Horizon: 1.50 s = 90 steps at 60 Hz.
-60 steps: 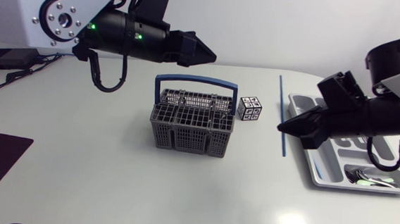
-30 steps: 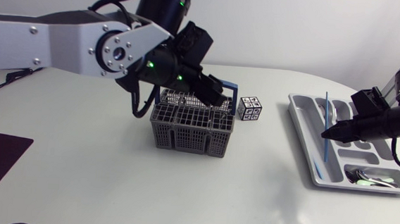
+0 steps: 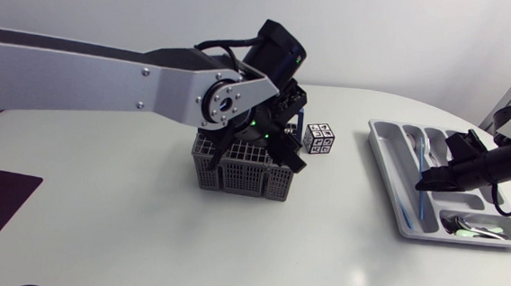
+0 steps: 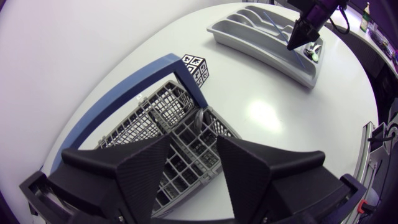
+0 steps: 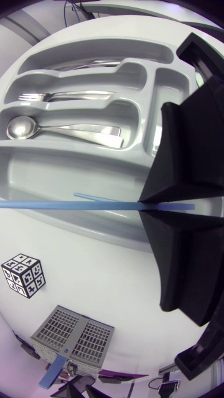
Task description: Transfer all utensils from the basket to the drawer tray.
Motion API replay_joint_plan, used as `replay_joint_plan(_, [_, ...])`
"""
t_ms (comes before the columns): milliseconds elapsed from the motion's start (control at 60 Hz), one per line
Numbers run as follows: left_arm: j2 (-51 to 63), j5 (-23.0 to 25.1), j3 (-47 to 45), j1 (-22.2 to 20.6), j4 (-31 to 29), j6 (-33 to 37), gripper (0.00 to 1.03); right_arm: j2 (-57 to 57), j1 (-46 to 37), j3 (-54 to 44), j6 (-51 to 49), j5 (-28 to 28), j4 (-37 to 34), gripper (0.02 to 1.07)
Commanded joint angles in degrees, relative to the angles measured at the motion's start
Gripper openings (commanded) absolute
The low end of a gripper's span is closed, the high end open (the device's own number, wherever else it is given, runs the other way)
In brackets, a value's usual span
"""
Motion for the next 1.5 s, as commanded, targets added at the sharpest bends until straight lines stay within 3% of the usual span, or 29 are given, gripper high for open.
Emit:
replay_joint_plan(0, [2.21,-1.41,3.68,-1.22,-1.49,1.45,0.54,1.33,-0.37,0.72,1.49,0.57,0.28,0.64])
replay_joint_plan(50, [3.26,-2.37,5.71,-2.01,-3.16,1.45,0.54,1.33,-0.29,0.63,1.58,1.01,0.19,0.89])
replay_joint_plan(150, [4.84,-4.92,8.78,-3.42,-5.35,1.63,0.54,1.16,-0.20,0.37,1.67,1.54,0.19,1.00])
replay_joint_plan(367, [10.12,-11.60,16.52,-6.14,-11.86,2.24,0.54,0.28,0.42,0.10,2.10,1.63,-0.07,1.01])
replay_joint_plan(567, [15.83,-14.94,23.11,-6.67,-18.27,1.72,0.54,-0.86,0.94,-0.42,2.10,1.63,-0.25,1.01])
replay_joint_plan(867, [18.64,-19.34,24.34,-6.67,-19.42,1.63,0.53,-1.92,1.56,-1.39,2.10,1.63,-0.25,1.01])
replay_joint_plan(1250, [20.49,-20.92,24.43,-4.91,-17.57,1.80,0.28,-3.32,2.53,-2.62,2.10,1.54,0.45,1.01])
replay_joint_plan(1483, [20.75,-20.92,23.37,-4.21,-15.64,3.03,0.06,-3.59,2.53,-3.41,1.93,1.63,1.16,1.01])
